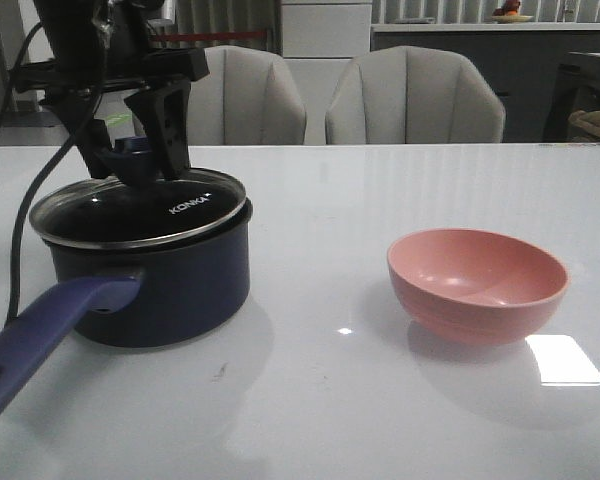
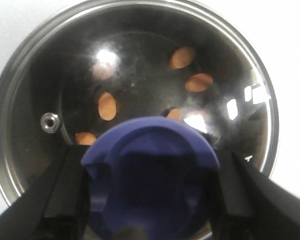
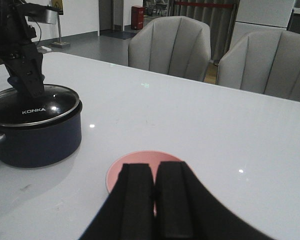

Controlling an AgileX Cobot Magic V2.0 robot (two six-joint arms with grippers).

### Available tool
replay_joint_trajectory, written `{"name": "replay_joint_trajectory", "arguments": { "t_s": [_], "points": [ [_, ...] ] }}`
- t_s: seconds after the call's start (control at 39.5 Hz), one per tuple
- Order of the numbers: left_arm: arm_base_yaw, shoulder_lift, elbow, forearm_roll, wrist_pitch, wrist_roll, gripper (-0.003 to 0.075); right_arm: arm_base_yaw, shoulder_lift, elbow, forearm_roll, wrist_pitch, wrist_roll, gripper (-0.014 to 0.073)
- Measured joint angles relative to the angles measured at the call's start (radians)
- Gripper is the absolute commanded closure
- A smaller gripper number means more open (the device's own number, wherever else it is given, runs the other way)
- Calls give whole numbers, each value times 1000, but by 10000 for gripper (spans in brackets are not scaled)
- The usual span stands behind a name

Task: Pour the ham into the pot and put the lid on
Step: 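Lift the lid and carry it over the saucepan opening, then lower the lid onto the saucepan and open the left gripper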

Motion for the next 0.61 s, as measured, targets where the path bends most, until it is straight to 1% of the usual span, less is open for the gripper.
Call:
{"name": "replay_joint_trajectory", "arguments": {
  "t_s": [0.1,0.15,0.2,0.35,0.43,0.58,0.61],
  "points": [
    [0,5,-3,-1,-2,0,590,0,0,0,0,0,0,428],
    [0,5,-4,-2,-2,0,568,0,0,0,0,0,0,428],
    [0,5,-4,-2,-2,0,529,0,0,0,0,0,0,428],
    [0,9,-6,-2,-2,0,381,0,0,0,0,0,0,428],
    [0,11,-8,-2,-2,0,323,0,0,0,0,0,0,428],
    [0,20,-8,-9,-3,0,264,0,0,0,0,0,0,428],
    [0,20,-10,-13,0,0,122,0,0,0,0,0,0,428]
  ]
}}
